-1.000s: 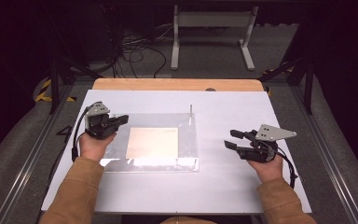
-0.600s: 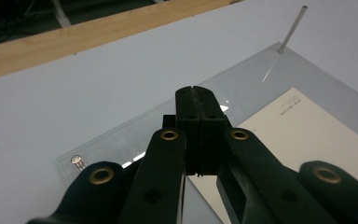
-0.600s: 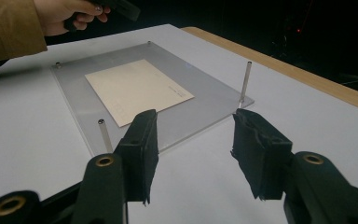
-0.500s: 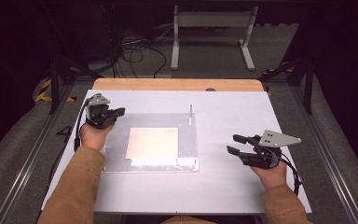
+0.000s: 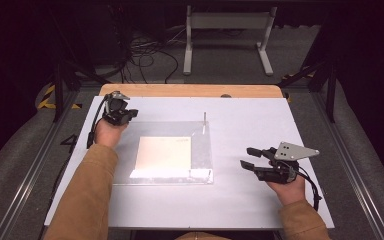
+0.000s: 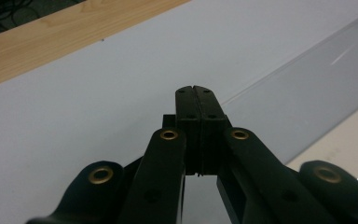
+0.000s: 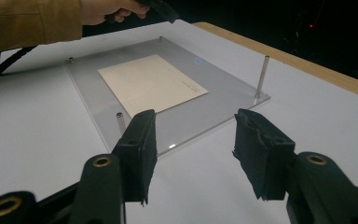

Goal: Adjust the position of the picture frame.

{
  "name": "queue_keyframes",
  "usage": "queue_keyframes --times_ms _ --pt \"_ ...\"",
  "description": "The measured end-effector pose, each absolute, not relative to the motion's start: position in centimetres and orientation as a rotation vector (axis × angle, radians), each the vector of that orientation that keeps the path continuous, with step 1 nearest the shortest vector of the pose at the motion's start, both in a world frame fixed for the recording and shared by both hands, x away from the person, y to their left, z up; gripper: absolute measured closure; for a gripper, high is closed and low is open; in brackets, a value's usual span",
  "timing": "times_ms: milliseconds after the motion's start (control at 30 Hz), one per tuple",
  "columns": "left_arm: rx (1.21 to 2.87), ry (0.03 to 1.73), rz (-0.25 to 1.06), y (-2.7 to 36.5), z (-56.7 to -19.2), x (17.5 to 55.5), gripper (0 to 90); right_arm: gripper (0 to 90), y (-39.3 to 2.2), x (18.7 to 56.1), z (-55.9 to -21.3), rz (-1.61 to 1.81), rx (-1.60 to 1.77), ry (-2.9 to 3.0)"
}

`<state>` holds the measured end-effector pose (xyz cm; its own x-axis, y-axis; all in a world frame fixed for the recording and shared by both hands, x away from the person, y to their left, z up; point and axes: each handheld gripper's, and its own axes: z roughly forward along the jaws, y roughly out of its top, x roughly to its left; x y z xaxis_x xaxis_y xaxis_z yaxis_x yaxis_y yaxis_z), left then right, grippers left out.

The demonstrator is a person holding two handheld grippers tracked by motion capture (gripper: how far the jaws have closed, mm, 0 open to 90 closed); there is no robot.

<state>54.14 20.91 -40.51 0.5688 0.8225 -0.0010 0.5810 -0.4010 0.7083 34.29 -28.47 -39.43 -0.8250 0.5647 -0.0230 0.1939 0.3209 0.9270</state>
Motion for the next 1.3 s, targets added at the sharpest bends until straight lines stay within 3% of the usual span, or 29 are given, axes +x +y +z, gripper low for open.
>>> queue_keyframes --times_ms 300,533,800,1300 --pt "2.220 1.248 0.384 20.3 -42.9 57.0 89.5 47.4 -27.6 33.7 -39.7 1.531 0.637 2.299" --pt "2.267 1.316 0.396 20.7 -43.9 57.5 89.6 47.3 -26.5 33.0 -39.8 1.545 0.588 2.352" --pt "2.293 1.302 0.420 20.8 -43.9 57.4 89.9 47.0 -25.5 32.9 -40.2 1.549 0.562 2.392" --pt "2.364 1.219 0.340 21.0 -43.8 55.8 90.0 46.7 -25.7 32.9 -40.1 1.563 0.570 2.389"
